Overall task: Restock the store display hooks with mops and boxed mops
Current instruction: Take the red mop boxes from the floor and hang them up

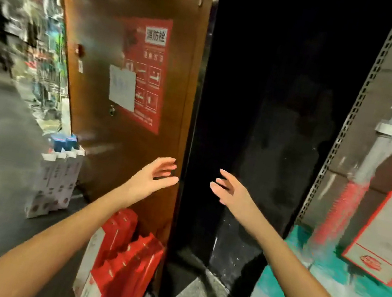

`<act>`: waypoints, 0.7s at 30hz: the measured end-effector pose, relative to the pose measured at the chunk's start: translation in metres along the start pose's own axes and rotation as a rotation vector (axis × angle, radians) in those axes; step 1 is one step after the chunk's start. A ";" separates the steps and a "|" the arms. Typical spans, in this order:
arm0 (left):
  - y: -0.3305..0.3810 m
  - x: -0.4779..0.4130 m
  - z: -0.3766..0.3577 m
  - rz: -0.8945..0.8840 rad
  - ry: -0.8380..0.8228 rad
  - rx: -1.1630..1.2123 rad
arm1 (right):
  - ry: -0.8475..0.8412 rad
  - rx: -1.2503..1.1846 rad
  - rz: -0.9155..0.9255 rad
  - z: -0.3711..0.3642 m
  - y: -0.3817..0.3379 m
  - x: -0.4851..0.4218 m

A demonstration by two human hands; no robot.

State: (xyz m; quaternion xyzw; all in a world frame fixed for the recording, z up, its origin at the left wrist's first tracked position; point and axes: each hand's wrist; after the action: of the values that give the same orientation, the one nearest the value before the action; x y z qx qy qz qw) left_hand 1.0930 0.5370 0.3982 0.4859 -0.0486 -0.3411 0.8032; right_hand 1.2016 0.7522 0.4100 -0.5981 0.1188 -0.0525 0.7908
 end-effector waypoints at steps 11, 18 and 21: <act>-0.136 -0.003 0.179 0.123 0.185 0.046 | -0.183 -0.109 -0.006 -0.215 -0.008 -0.136; -0.207 -0.057 0.213 0.120 0.136 0.054 | -0.194 -0.030 -0.049 -0.281 0.016 -0.217; -0.238 -0.090 0.220 0.140 0.092 0.070 | -0.164 -0.016 -0.079 -0.298 0.031 -0.258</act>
State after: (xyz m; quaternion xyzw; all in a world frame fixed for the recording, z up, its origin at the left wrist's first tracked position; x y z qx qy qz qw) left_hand 0.8151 0.3558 0.3428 0.5242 -0.0573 -0.2595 0.8091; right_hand 0.8757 0.5408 0.3359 -0.6110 0.0303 -0.0333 0.7903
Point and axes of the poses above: each hand's wrist, its own x-axis away from the middle knuckle, its own z-axis out of the back of the hand, y = z × x, and after that the axes turned 9 degrees about -x, right-handed
